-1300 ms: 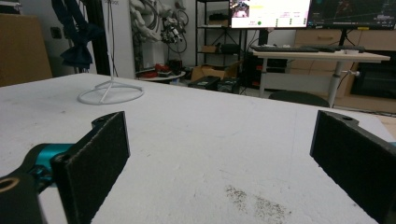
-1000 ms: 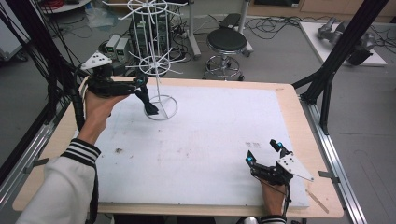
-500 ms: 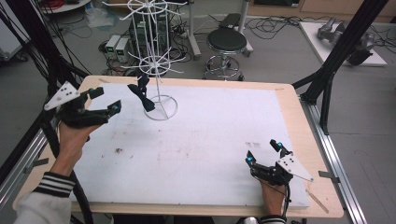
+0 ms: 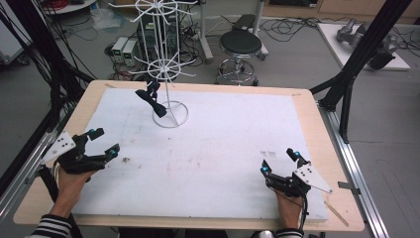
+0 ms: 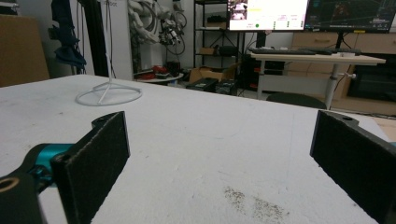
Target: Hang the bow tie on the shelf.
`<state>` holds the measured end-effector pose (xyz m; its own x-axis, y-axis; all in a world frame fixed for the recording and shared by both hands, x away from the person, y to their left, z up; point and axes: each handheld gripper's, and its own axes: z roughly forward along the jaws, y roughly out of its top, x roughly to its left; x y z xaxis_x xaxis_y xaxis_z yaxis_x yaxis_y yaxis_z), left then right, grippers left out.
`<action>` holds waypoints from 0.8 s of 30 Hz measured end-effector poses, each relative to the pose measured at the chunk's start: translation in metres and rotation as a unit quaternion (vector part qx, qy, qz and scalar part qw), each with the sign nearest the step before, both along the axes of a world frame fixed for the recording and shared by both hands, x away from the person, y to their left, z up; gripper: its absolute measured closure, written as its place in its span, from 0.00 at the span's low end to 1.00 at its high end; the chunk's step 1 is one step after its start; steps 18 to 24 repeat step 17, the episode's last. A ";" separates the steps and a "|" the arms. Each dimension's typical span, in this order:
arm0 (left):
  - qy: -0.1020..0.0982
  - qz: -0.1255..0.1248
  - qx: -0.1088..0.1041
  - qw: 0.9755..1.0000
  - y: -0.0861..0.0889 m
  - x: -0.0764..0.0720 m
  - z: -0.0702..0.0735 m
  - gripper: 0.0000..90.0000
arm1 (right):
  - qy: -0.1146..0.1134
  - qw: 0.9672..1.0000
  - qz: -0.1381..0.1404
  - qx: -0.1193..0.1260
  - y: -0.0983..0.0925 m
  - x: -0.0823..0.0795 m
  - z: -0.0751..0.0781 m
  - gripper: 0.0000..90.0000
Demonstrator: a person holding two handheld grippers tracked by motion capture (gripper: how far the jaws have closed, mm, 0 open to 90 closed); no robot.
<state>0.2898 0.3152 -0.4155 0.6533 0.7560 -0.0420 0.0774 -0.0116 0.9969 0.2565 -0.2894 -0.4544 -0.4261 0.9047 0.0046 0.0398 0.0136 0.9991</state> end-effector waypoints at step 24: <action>-0.033 0.018 -0.016 0.999 -0.005 -0.007 -0.039 0.16 | -0.003 1.000 -0.002 -0.002 0.000 0.000 0.000 0.04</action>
